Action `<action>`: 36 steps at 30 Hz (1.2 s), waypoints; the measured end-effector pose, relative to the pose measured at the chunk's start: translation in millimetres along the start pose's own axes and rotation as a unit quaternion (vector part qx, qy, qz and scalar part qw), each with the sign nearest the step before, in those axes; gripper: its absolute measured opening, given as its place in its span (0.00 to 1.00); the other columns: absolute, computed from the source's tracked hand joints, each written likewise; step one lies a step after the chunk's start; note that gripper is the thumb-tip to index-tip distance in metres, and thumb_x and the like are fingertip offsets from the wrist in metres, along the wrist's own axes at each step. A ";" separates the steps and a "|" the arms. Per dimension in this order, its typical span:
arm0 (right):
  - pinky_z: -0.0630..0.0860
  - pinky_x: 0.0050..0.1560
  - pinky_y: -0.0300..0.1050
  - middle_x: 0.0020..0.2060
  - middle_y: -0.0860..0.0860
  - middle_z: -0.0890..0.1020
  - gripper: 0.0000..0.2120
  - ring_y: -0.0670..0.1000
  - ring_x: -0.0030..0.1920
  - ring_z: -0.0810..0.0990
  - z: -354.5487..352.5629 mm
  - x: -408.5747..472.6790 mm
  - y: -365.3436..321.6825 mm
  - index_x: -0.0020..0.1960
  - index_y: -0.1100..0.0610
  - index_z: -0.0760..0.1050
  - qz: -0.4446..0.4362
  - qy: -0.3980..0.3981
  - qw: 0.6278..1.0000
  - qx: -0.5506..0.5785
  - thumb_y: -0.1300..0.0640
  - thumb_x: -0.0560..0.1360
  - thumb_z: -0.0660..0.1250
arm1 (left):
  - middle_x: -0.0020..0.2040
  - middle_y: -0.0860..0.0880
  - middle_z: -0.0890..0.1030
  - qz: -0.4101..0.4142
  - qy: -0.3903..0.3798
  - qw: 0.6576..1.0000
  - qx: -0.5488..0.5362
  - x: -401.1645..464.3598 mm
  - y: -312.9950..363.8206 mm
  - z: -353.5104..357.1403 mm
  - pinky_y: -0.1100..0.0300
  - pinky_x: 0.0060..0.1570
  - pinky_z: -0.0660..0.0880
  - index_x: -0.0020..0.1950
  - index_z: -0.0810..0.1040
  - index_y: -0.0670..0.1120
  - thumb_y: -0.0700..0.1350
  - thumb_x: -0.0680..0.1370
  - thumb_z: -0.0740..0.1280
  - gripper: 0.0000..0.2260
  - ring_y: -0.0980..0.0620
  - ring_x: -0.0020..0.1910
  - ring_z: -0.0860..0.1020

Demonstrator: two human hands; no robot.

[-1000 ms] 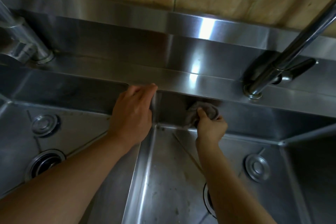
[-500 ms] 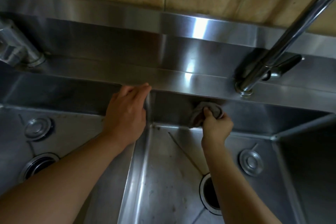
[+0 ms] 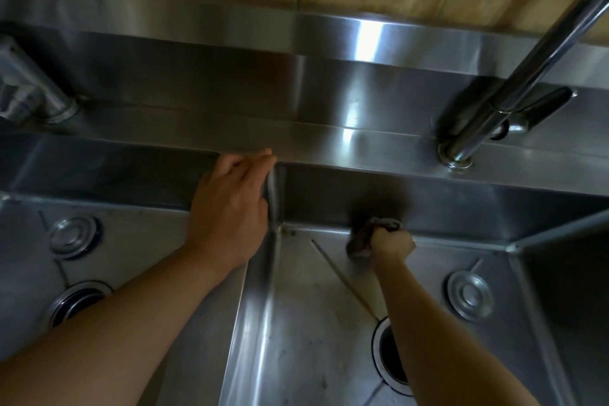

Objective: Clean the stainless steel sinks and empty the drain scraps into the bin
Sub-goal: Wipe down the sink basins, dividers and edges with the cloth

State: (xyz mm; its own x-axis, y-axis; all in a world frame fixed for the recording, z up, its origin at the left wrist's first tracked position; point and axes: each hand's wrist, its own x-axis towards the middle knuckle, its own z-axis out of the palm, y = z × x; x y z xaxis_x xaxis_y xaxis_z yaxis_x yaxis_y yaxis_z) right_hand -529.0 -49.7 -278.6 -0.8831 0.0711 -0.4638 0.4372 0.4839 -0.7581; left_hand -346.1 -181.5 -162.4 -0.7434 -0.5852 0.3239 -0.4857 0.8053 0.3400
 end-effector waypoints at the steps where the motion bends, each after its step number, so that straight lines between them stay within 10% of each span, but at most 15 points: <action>1: 0.71 0.61 0.49 0.49 0.62 0.80 0.08 0.61 0.54 0.78 -3.7 -4.6 -3.4 0.52 0.68 0.78 -0.013 -0.019 1.000 -0.010 0.67 0.76 0.62 | 0.57 0.40 0.80 -0.001 -0.002 1.000 0.000 -0.2 -0.2 -0.5 0.44 0.51 0.77 0.66 0.74 0.39 0.33 0.69 0.66 0.24 0.38 0.59 0.75; 13: 0.79 0.48 0.52 0.38 0.51 0.82 0.07 0.53 0.43 0.82 -60.8 -20.0 -56.5 0.37 0.51 0.75 -0.190 0.031 0.963 0.189 0.61 0.71 0.69 | 0.59 0.39 0.78 -0.019 -0.026 0.999 -0.001 -2.1 4.6 -4.0 0.43 0.53 0.75 0.66 0.73 0.39 0.31 0.69 0.66 0.25 0.37 0.61 0.72; 21: 0.76 0.57 0.49 0.47 0.58 0.82 0.08 0.56 0.49 0.80 -22.4 27.5 6.7 0.51 0.64 0.79 -0.052 -0.032 0.998 -0.014 0.67 0.74 0.66 | 0.65 0.44 0.76 -0.014 -0.011 1.000 0.007 0.9 -2.3 1.5 0.46 0.55 0.73 0.66 0.74 0.41 0.35 0.71 0.59 0.23 0.40 0.63 0.70; 27: 0.77 0.53 0.48 0.39 0.53 0.80 0.12 0.54 0.45 0.80 -53.4 32.3 13.8 0.38 0.54 0.75 -0.118 0.040 0.992 0.027 0.69 0.72 0.63 | 0.64 0.43 0.77 -0.015 -0.028 0.999 0.005 -0.7 -2.8 -1.7 0.44 0.57 0.73 0.66 0.73 0.40 0.33 0.71 0.62 0.22 0.40 0.63 0.69; 36: 0.62 0.70 0.58 0.65 0.65 0.70 0.23 0.66 0.67 0.65 -38.9 114.3 65.6 0.64 0.63 0.70 -0.015 0.013 0.985 -0.170 0.60 0.69 0.63 | 0.64 0.43 0.77 -0.015 -0.026 1.000 0.004 1.3 1.9 0.1 0.46 0.54 0.74 0.66 0.74 0.40 0.34 0.72 0.60 0.22 0.40 0.63 0.70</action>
State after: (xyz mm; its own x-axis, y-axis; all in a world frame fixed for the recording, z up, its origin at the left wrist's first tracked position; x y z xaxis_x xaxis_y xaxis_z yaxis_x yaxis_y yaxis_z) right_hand -607.8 24.1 -363.4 -0.9010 0.0718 -0.4279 0.3317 0.7498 -0.5725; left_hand -348.0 -180.7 -161.3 -0.7512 -0.6033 0.2680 -0.5112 0.7885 0.3420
